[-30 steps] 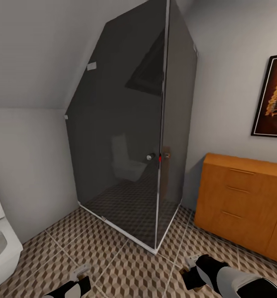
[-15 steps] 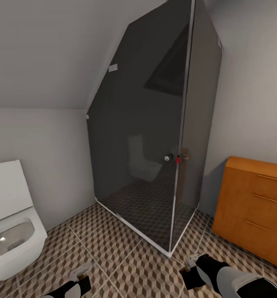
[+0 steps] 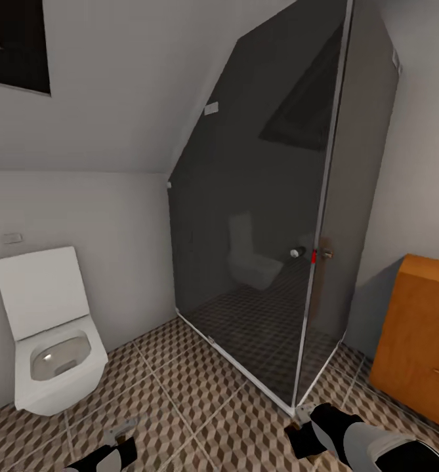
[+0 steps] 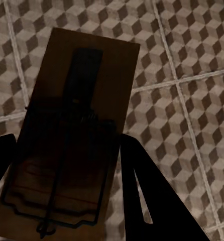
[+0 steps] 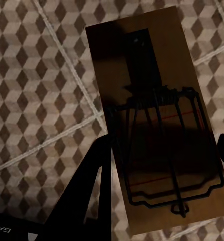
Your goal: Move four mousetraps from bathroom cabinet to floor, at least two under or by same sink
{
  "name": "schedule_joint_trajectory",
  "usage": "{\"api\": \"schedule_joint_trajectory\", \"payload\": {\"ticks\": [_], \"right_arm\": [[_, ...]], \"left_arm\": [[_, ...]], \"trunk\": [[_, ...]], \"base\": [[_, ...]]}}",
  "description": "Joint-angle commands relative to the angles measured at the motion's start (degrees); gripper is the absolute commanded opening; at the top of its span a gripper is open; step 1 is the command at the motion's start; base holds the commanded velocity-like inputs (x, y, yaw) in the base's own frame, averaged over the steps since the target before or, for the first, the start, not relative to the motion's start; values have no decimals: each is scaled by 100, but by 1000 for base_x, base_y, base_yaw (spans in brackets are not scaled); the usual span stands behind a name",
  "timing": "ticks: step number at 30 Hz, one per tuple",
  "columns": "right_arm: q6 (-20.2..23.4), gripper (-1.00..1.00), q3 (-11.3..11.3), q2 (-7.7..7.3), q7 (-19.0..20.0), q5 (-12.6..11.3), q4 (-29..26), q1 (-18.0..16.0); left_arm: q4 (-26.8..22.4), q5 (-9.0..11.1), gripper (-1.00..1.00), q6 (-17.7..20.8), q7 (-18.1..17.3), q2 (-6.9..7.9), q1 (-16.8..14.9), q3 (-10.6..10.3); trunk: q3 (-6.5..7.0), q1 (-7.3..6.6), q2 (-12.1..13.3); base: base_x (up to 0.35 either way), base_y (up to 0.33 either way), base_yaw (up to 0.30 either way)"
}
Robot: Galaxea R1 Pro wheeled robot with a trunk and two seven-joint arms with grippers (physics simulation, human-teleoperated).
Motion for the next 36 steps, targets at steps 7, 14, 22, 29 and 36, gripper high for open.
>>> {"api": "schedule_joint_trajectory", "payload": {"ticks": [7, 14, 22, 29, 36], "right_arm": [[11, -100, 47, -7, 34, -52, 5, -6], [11, -100, 49, -7, 34, -52, 5, -6], [11, -100, 48, -9, 34, -52, 5, -6], [10, -100, 49, -15, 34, -52, 5, -6], [5, -100, 54, -16, 34, -53, 5, -6]], "left_arm": [[-4, 54, -100, -1, 5, 313, 79, -48], [-4, 352, -100, -9, 1, 523, 138, -48], [-4, 645, -100, -17, -7, 813, 153, -48], [-6, 669, -100, -25, -9, 904, 170, -48], [-11, 658, -100, -26, -9, 894, 173, -48]], "trunk": [[-6, 0, -4], [-6, 0, -4], [-6, 0, -4], [-6, 0, -4], [-6, 0, -4]], "base": [[0, 0, 273], [0, 0, 273], [0, 0, 273], [0, 0, 273], [0, 0, 273]]}}
